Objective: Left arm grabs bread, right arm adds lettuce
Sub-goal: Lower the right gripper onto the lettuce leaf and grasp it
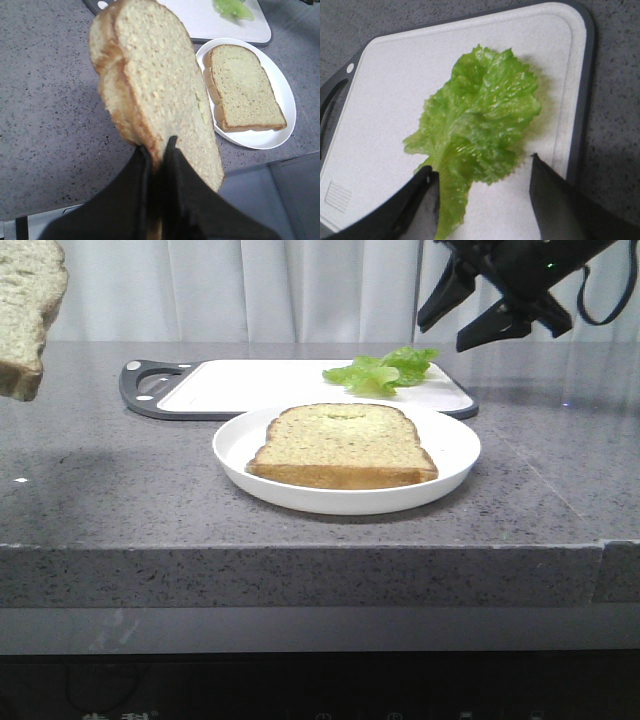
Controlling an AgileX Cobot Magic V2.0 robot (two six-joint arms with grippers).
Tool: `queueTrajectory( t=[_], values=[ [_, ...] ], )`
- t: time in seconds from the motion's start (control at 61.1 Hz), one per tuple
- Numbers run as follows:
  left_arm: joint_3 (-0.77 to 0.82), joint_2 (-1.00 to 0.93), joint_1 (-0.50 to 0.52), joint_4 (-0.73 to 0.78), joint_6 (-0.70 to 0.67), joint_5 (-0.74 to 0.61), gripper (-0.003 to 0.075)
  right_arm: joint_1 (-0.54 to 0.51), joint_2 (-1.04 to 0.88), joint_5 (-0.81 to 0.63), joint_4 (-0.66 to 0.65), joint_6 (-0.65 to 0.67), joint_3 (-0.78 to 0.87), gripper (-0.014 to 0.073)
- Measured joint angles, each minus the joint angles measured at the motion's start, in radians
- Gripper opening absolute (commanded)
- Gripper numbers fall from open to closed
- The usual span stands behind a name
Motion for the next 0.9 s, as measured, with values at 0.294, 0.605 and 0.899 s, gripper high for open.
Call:
queueTrajectory(
  t=[0.294, 0.605, 0.899],
  values=[
    [0.000, 0.000, 0.000, 0.000, 0.000, 0.000, -0.0020, 0.002, 0.125, 0.005, 0.044, 0.000, -0.121, 0.0426],
    [0.000, 0.000, 0.000, 0.000, 0.001, 0.000, -0.0020, 0.056, 0.176, 0.004, 0.068, 0.000, -0.175, 0.0246],
    [0.000, 0.000, 0.000, 0.000, 0.001, 0.000, -0.0020, 0.069, 0.183, -0.001, 0.082, 0.000, -0.183, -0.0072]
  ],
)
